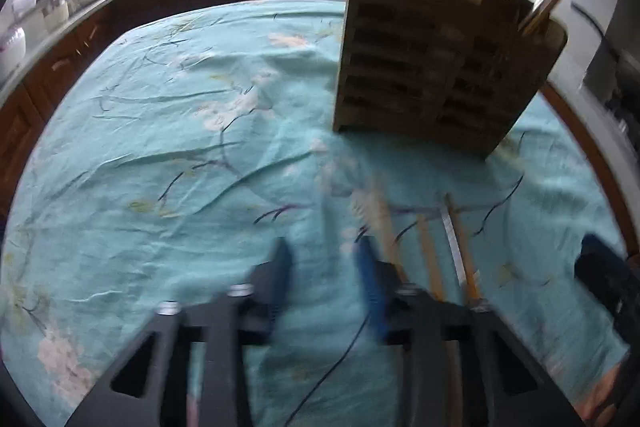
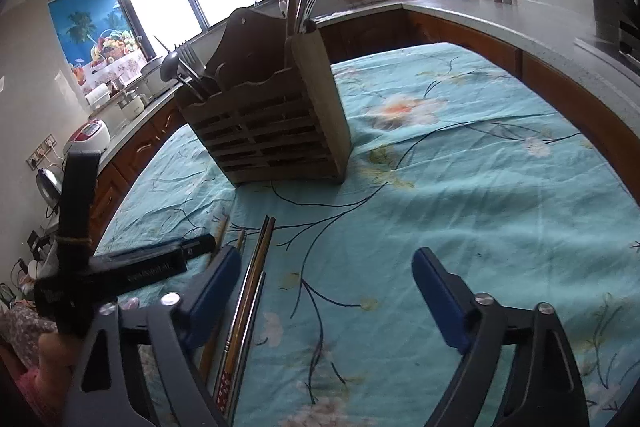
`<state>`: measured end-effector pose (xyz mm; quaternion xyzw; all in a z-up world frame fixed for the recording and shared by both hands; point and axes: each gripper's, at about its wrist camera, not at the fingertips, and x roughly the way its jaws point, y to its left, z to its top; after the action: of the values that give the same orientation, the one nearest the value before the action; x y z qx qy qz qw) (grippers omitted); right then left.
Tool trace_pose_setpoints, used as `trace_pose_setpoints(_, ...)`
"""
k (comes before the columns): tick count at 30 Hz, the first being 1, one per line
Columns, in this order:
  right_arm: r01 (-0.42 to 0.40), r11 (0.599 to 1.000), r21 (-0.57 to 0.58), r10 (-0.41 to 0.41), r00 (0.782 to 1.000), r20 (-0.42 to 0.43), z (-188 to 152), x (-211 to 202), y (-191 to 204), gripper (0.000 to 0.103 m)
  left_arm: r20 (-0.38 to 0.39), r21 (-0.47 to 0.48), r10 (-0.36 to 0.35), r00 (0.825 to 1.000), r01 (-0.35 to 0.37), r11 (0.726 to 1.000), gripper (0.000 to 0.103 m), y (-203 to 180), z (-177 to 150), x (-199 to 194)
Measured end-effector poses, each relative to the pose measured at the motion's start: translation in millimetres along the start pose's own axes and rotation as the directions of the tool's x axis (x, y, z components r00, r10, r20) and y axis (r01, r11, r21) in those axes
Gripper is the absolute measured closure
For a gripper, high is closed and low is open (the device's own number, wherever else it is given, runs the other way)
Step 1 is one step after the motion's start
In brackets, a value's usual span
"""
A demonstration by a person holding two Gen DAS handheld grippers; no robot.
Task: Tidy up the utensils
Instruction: 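Close the left tool on a wooden chopstick while the right tool grasps another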
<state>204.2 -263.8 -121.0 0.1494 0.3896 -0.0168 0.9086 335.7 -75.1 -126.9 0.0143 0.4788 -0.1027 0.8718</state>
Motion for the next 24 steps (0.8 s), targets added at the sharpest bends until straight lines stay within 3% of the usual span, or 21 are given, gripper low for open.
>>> trace_pose_setpoints(2,-0.004,1.000,-0.007,0.004,1.000,-0.010,0.0,5.9,4.4,0.028,0.007,-0.001,-0.013,1.000,0.013,1.000,0.090,6.1,-5.7,-1.3)
trace_pose_setpoints(4,-0.011,1.000,-0.018,0.010,1.000,-0.021,-0.2,11.9,11.0,0.037,-0.001,-0.015,-0.030,1.000,0.030,0.999,0.092,12.9,-9.7,-2.6)
trace_pose_setpoints(10,-0.034,0.998,-0.046,0.030,0.997,-0.075,-1.2,33.9,29.6,0.057,-0.005,-0.089,-0.135,0.991,0.134,0.987,0.092,25.5,-1.6,-6.7)
trace_pose_setpoints(14,-0.038,0.997,-0.068,0.030,0.993,-0.115,-0.8,48.5,37.8,0.071,-0.003,-0.089,-0.130,0.992,0.129,0.988,0.092,23.8,4.6,-9.1)
trace_pose_setpoints(16,-0.040,0.996,-0.076,0.029,0.989,-0.148,0.6,58.2,40.1,0.083,-0.001,-0.092,-0.125,0.992,0.125,0.988,0.092,26.6,4.7,-9.4)
trace_pose_setpoints(24,-0.022,0.989,-0.143,-0.008,0.979,-0.202,10.4,80.7,54.7,0.089,-0.010,-0.109,-0.131,0.991,0.129,0.986,0.091,31.0,1.2,-19.7)
